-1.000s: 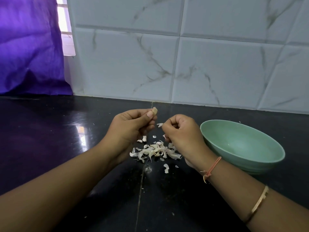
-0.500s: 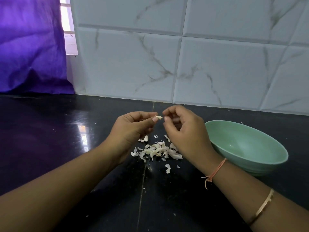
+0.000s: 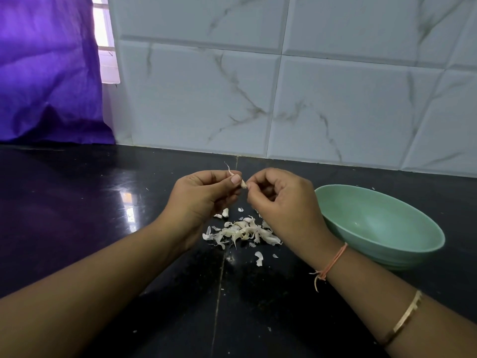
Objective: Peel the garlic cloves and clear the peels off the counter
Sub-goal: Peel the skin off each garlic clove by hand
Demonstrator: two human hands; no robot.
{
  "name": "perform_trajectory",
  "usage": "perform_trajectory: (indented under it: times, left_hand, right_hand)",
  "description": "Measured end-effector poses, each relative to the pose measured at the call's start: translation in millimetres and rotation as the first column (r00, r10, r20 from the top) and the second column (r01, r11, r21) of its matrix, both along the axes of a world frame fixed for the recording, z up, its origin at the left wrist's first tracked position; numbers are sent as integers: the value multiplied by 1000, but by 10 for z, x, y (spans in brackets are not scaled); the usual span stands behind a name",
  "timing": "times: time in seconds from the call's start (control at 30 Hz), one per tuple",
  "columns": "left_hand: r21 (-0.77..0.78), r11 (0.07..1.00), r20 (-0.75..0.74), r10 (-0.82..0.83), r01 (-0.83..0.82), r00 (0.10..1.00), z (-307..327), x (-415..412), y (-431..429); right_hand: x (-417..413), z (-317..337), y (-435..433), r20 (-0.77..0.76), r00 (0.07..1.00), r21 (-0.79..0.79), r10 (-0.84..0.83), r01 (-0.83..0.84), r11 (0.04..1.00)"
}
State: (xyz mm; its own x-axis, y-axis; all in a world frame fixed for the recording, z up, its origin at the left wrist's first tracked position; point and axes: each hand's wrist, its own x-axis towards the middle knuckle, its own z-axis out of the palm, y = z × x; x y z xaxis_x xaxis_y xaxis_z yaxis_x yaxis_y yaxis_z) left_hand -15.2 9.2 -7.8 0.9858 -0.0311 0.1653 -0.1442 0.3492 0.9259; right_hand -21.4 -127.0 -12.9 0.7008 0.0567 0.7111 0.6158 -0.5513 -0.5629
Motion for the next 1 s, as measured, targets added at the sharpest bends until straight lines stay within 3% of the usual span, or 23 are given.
perform_trajectory:
  times: [0.43, 0.67, 1.0]
  left_hand:
    - [115, 992, 14, 44, -46, 999, 7, 12, 24]
    - [256, 967, 30, 8, -16, 1000, 6, 45, 73]
    - [218, 976, 27, -26, 20, 999, 0, 42, 58]
  right_hand:
    - [-2, -16, -9, -95, 993, 62, 70, -65, 996]
    - [33, -9, -54, -325, 918, 194, 227, -171, 966]
    - [54, -15, -33, -313, 937, 153, 156, -113, 982]
